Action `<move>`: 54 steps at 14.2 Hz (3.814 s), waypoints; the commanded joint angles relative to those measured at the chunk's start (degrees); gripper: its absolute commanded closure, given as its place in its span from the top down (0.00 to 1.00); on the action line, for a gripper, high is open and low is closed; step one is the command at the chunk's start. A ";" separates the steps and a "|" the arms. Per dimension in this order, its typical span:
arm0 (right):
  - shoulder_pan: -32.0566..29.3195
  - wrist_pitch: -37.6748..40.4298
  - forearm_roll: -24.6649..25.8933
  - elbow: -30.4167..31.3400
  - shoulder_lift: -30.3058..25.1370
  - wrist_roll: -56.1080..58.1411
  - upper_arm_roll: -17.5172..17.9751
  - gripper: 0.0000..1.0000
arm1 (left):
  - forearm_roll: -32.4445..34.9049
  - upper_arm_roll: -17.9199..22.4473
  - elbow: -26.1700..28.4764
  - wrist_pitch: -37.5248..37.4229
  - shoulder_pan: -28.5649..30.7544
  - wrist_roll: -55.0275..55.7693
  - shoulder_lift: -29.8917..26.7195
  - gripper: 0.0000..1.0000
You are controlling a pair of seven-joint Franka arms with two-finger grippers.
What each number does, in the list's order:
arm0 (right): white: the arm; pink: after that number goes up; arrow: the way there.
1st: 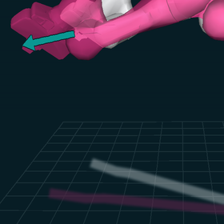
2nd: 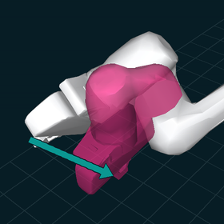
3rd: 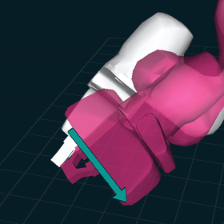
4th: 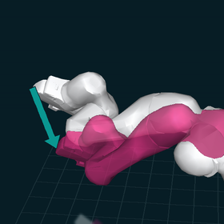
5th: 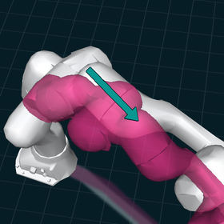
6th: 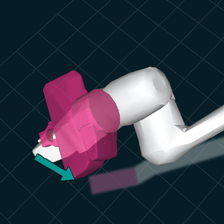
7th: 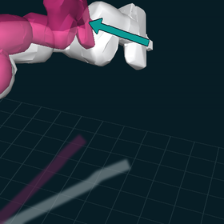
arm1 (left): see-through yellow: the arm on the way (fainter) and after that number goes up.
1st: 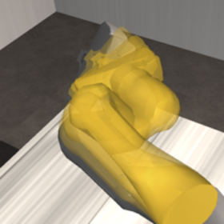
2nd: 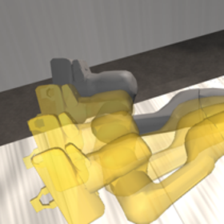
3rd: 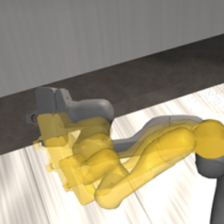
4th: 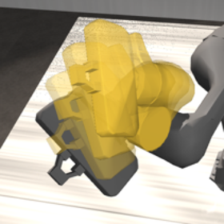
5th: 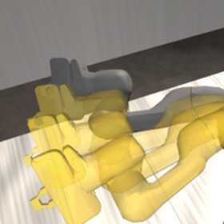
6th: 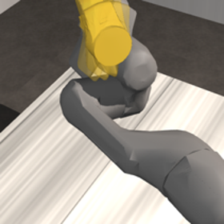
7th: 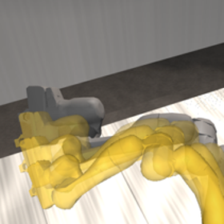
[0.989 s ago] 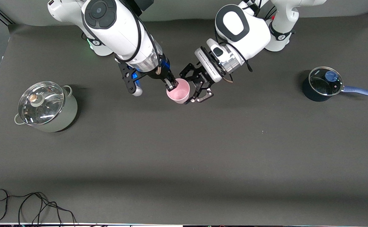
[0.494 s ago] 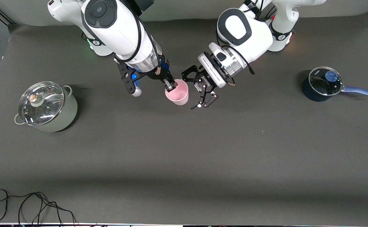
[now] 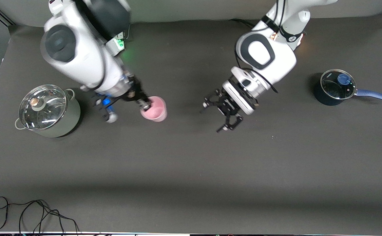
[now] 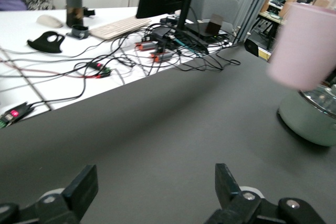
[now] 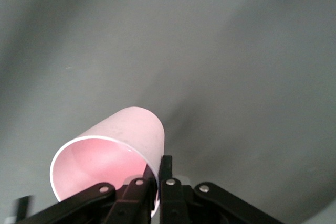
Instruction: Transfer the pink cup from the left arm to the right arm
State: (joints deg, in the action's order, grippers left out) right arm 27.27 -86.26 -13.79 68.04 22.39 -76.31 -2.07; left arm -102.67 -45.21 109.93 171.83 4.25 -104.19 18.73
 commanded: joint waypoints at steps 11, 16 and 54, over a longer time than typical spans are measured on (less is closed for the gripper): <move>-4.07 -4.07 10.80 23.88 -14.38 70.81 -17.08 0.00 | 37.57 0.55 2.32 -37.39 19.55 30.99 1.75 0.99; -3.98 -22.41 10.80 40.29 -17.98 74.73 -19.91 0.00 | 57.53 2.05 -3.74 -60.59 26.42 51.93 0.79 0.99; -3.80 -36.30 10.80 52.22 -22.28 73.76 -20.52 0.99 | 103.55 43.51 -17.21 -86.40 -5.44 98.56 -16.27 1.00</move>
State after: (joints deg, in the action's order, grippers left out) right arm 23.21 -129.96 -4.34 124.23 3.21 -2.35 -22.10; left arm 1.76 -8.05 92.56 84.60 5.82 -7.44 3.17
